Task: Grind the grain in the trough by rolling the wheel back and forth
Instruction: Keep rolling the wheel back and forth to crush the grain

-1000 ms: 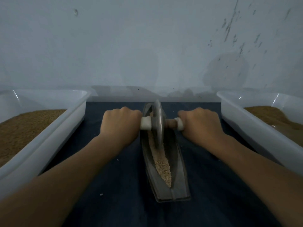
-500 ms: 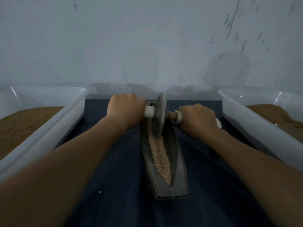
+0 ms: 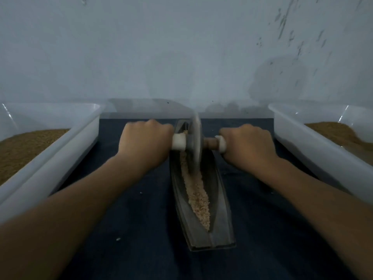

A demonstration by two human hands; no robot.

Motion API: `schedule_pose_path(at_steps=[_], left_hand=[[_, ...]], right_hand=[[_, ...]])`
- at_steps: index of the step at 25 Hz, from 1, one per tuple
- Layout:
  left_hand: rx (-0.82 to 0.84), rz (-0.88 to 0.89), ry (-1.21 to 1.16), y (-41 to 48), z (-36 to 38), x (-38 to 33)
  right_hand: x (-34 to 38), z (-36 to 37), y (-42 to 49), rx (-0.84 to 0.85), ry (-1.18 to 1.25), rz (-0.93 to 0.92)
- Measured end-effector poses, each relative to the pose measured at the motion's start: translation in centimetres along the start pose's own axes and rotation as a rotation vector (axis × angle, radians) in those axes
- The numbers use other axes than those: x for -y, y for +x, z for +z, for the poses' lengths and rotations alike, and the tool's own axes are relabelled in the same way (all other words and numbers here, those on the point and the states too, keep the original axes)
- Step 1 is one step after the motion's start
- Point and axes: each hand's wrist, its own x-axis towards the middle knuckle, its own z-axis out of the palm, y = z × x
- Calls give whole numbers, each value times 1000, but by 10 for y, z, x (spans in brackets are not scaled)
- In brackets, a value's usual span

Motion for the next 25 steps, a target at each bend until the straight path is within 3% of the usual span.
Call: schedule_pose_path(at_steps=[3,5,10,16,18,20,25], left_hand=[[95,-18,1,31,-5,1],[48,4,-7,12,-10,-1],[-105,42,-121,-58,-16,5],[45,-68,-97,12,7,3],[127,-82,-145,22,5,5],[90,-66,-121,3,0,4],[-137,76,-105,-52,-18,8]], right_hand=[[0,6,21,100,94,81],[-2,-2,5,122,97,42],[-6,-29,-39,-194,-70,-170],[4,-4,18,31,-19,19],[3,-5,31,100,11,24],[2,-12,18,104,20,-9],[-7,-29,-43,-232,-86,-164]])
